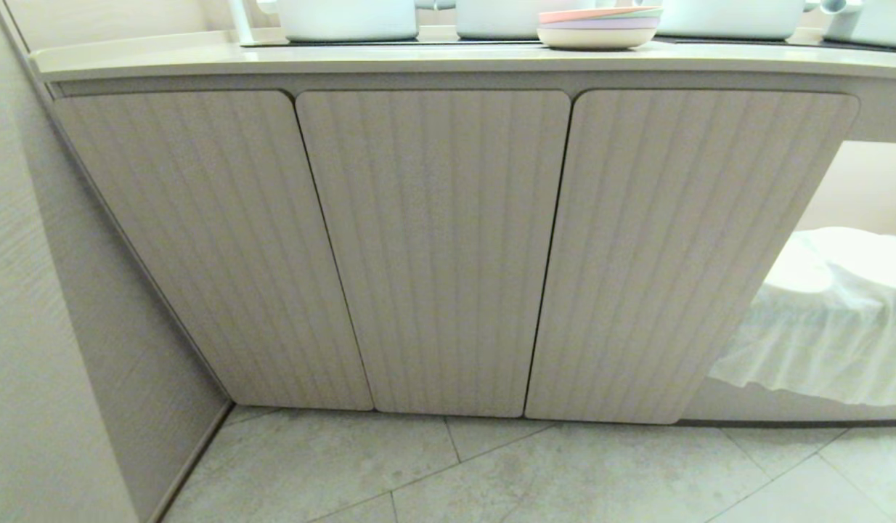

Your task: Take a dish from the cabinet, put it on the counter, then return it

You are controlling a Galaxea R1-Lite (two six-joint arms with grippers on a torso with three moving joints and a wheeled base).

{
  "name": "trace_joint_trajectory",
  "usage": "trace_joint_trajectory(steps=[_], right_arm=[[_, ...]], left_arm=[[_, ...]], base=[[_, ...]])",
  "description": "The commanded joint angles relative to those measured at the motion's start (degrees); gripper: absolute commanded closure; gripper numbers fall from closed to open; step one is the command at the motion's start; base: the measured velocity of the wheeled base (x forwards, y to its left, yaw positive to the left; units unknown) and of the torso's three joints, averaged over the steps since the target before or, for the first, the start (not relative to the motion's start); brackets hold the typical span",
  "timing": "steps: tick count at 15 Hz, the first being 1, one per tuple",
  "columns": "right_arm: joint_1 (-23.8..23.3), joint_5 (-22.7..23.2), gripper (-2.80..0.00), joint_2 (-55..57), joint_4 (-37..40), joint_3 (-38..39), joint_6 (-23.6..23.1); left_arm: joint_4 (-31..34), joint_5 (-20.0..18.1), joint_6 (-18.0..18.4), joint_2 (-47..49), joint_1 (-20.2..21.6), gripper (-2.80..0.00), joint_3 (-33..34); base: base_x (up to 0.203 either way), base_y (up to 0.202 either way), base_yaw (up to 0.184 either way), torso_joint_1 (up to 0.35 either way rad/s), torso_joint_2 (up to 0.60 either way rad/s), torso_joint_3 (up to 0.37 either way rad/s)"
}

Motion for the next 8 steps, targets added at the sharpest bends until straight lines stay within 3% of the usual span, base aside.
trace_joint_trajectory(steps=[1, 8], right_arm=[[0.01, -0.04, 0.0, 0.0, -0.1, 0.01, 0.02], [0.01, -0.04, 0.0, 0.0, -0.01, 0.01, 0.11]], left_arm=[[0.0, -0.01, 0.05, 0.07, 0.02, 0.0, 0.0], [0.0, -0.01, 0.05, 0.08, 0.02, 0.0, 0.0]], base=[[0.0, 0.0, 0.0, 0.0, 0.0, 0.0], [0.0, 0.0, 0.0, 0.0, 0.0, 0.0]])
